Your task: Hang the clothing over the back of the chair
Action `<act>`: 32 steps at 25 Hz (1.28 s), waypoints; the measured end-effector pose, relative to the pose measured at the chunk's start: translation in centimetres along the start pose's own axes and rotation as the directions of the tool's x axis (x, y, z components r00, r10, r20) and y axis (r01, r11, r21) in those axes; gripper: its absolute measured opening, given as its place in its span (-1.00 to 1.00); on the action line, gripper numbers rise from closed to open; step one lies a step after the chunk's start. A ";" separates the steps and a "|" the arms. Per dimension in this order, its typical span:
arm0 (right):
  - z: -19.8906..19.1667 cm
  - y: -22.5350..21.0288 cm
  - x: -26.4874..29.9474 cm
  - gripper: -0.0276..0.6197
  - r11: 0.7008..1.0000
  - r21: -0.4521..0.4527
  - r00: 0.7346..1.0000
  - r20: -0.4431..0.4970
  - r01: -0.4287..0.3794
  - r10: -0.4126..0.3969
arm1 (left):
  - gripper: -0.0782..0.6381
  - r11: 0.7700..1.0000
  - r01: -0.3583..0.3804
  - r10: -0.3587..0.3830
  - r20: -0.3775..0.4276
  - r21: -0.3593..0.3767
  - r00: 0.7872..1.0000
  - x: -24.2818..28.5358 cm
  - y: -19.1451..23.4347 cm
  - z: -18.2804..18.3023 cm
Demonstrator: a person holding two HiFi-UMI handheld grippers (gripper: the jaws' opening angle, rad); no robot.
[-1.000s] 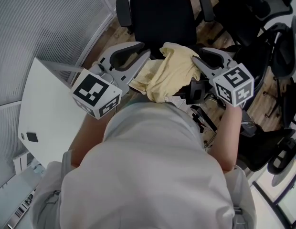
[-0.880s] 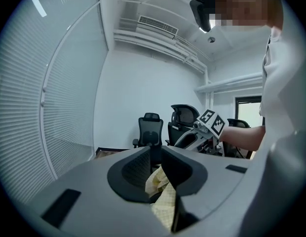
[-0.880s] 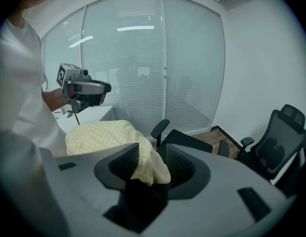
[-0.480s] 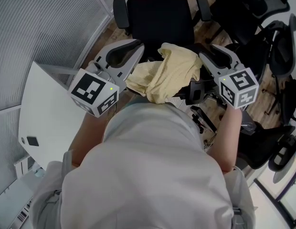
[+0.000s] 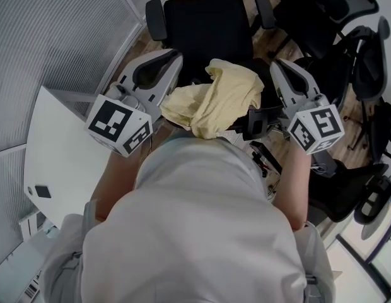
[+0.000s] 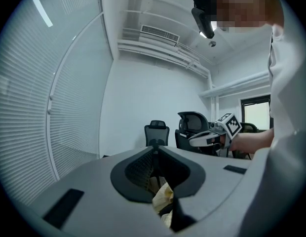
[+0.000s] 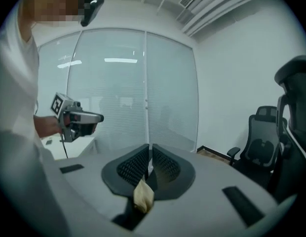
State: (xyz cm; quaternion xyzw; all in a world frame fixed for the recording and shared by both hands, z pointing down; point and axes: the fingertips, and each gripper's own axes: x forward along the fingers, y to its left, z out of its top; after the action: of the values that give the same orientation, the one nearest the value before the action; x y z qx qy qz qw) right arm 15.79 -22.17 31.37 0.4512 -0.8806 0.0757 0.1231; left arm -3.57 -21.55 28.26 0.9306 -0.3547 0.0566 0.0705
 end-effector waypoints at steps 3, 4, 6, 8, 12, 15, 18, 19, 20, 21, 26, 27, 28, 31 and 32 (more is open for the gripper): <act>1.0 -0.1 -0.5 -0.81 0.998 0.057 0.997 0.071 0.013 -0.017 | -0.67 1.000 -0.009 0.008 0.032 0.009 0.999 -0.2 0.1 1.0; 1.1 -0.1 -0.6 -0.81 0.998 0.052 0.997 0.075 0.018 -0.022 | -0.67 1.000 -0.012 0.011 0.041 0.012 0.999 -0.3 0.1 1.3; 1.4 0.0 -0.7 -0.81 0.999 0.034 0.996 0.080 0.024 -0.027 | -0.67 1.000 -0.020 0.019 0.060 0.019 0.998 -0.5 0.3 1.9; 2.0 0.3 -0.8 -0.82 0.999 0.009 0.995 0.092 0.030 -0.031 | -0.67 0.999 -0.030 0.028 0.079 0.023 0.996 -0.7 0.5 2.5; 3.2 1.3 -0.7 -0.83 0.997 -0.064 0.993 0.112 0.042 -0.035 | -0.69 0.998 -0.050 0.046 0.108 0.029 0.993 -1.0 0.8 3.4; 4.3 1.7 -1.0 -0.84 0.998 -0.059 0.988 0.151 0.033 -0.024 | -0.70 0.996 -0.075 0.069 0.133 0.041 0.989 -1.2 1.1 4.0; 5.6 1.6 -1.6 -0.85 0.998 -0.041 0.979 0.201 0.037 -0.028 | -0.71 0.995 -0.087 0.077 0.154 0.057 0.985 -1.3 1.0 4.8; 6.1 1.6 -1.8 -0.85 0.998 -0.037 0.976 0.216 0.041 -0.032 | -0.71 0.994 -0.087 0.076 0.160 0.066 0.984 -1.4 0.8 5.1; 6.5 1.5 -2.1 -0.85 0.998 -0.033 0.972 0.232 0.044 -0.035 | -0.71 0.993 -0.088 0.075 0.165 0.076 0.983 -1.4 0.7 5.4; 7.0 1.6 -2.3 -0.85 0.998 -0.030 0.968 0.250 0.046 -0.037 | -0.71 0.992 -0.091 0.075 0.171 0.086 0.982 -1.5 0.6 5.7; 9.1 2.2 -3.4 -0.85 0.999 -0.020 0.947 0.320 0.037 -0.029 | -0.71 0.988 -0.109 0.086 0.202 0.107 0.976 -2.2 0.6 6.8; 9.3 2.3 -3.6 -0.85 0.999 -0.018 0.944 0.328 0.033 -0.025 | -0.71 0.988 -0.112 0.088 0.206 0.109 0.975 -2.3 0.6 6.9; 9.5 2.4 -3.7 -0.85 0.999 -0.017 0.942 0.334 0.030 -0.022 | -0.71 0.987 -0.115 0.090 0.209 0.112 0.974 -2.4 0.6 7.0; 9.8 2.7 -3.9 -0.85 0.999 -0.024 0.938 0.345 0.026 -0.017 | -0.71 0.986 -0.119 0.092 0.213 0.117 0.973 -2.6 0.5 7.1; 9.8 2.8 -4.0 -0.85 0.999 -0.026 0.938 0.347 0.026 -0.015 | -0.71 0.986 -0.119 0.092 0.213 0.117 0.973 -2.6 0.5 7.2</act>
State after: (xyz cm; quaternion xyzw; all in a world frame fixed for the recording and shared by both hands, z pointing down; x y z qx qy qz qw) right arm 14.31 -19.85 20.79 0.4648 -0.8848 -0.0195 -0.0266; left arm -5.49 -21.44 20.84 0.9139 -0.4045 -0.0142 -0.0304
